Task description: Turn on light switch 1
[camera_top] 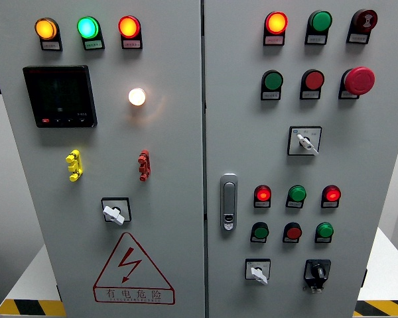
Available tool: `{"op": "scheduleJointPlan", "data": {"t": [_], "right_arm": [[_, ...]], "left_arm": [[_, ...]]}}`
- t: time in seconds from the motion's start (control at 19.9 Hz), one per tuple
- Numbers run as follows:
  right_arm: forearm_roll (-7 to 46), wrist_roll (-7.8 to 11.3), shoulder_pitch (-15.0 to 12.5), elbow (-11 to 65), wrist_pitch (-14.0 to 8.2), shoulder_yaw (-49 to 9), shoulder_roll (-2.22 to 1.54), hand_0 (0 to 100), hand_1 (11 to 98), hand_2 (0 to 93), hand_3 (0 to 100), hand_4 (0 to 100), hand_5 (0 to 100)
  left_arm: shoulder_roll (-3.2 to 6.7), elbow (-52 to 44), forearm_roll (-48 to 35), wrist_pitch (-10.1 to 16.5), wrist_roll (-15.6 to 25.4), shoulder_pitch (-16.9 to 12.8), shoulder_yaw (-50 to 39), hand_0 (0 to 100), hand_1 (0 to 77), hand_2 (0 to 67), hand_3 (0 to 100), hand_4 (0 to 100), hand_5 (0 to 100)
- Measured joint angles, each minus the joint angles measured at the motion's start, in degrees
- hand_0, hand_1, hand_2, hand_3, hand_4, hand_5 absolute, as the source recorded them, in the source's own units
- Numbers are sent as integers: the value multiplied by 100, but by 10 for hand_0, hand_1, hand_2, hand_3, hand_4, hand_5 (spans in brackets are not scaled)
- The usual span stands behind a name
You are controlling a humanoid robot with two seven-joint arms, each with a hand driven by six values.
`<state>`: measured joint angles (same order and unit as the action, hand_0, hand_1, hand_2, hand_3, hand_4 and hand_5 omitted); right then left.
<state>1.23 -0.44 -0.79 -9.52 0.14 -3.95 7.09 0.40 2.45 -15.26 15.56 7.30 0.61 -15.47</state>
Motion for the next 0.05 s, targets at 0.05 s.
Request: {"op": "scheduleJointPlan", "data": {"t": [0.05], "right_arm": [[0,0,1,1,0,0,0,0,195,0,194,191,106]], "left_arm": [[2,0,3,0,0,-5,0,0,0,0,0,0,0]]}}
